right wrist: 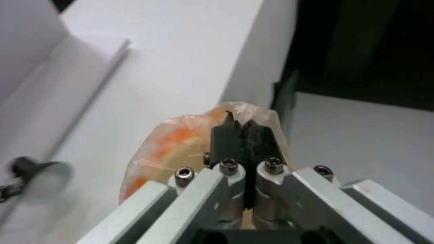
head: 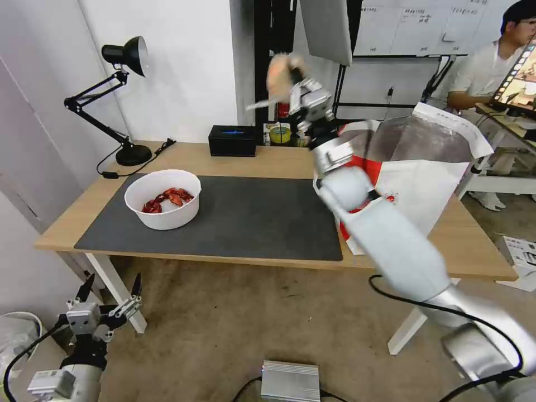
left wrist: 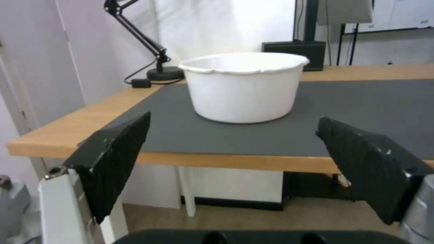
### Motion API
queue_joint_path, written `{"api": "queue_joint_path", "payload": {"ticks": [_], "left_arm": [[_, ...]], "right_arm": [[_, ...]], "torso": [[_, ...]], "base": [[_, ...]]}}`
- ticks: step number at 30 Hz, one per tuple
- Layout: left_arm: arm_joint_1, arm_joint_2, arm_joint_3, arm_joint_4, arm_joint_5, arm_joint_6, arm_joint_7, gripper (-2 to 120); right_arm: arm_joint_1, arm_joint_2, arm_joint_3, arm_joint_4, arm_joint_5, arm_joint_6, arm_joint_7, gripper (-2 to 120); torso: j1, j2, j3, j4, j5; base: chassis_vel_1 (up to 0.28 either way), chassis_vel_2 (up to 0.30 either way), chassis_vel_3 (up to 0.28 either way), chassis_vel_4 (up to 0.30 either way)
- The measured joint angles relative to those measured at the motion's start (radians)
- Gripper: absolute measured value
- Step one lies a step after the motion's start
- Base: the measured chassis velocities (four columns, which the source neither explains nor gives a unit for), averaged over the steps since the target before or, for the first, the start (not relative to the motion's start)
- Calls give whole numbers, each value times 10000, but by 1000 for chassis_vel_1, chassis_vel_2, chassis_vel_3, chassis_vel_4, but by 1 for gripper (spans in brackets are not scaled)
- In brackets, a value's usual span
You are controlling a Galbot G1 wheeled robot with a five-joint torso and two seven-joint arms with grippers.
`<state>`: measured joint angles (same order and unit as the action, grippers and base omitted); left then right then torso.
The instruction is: Pick up the trash from the table and place it into the takeout bag.
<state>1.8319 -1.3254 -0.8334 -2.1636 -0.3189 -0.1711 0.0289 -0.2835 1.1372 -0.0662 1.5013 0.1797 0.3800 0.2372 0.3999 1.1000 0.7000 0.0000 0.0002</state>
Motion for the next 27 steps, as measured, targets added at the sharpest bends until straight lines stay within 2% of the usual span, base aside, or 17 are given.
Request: {"api": "queue_joint_path", "payload": {"ticks": [5,10,11,13,15,18,19,22,27], "left_arm": [[-30,111,102,-37,-5,53,1,100],[-26,149,173,-38,-3,58,3,100],[-26,149,173,-38,-3,58,3,100],[-21,149,194,-35,0,57,4,100],[-21,149,197,-32,0,57,4,100],[-29,160,259,19,6,55,12,100],[-29,160,259,19,6,55,12,100],[-63,139,374,88,34,41,18,100],[-102,95,533,148,84,28,23,100]], "right_arm": [[-18,-639,616,290,378,-275,112,0],[-239,-1676,1111,920,1526,-1175,277,0],[-239,-1676,1111,920,1526,-1175,277,0],[-485,-2468,1383,1488,2601,-1908,318,0],[-518,-2557,1417,1552,2734,-1991,330,0],[-1000,-3785,1868,2445,4414,-3136,417,0],[-1000,-3785,1868,2445,4414,-3136,417,0],[-1462,-4611,2223,3102,5490,-4211,441,0],[-1971,-5250,2560,3526,6061,-5143,364,0]], "torso": [[0,0,0,-2,1],[0,0,0,0,1],[0,0,0,0,1],[0,0,0,-1,1],[0,0,0,-1,0],[0,0,-1,-2,0],[0,0,-1,-2,0],[0,1,-1,-2,0],[0,1,-1,-2,0]], "base": [[0,0,0,0],[0,0,0,0],[0,0,0,0],[0,0,0,0],[0,0,0,0],[0,0,0,0],[0,0,0,0],[0,0,0,0],[0,0,0,0]]}}
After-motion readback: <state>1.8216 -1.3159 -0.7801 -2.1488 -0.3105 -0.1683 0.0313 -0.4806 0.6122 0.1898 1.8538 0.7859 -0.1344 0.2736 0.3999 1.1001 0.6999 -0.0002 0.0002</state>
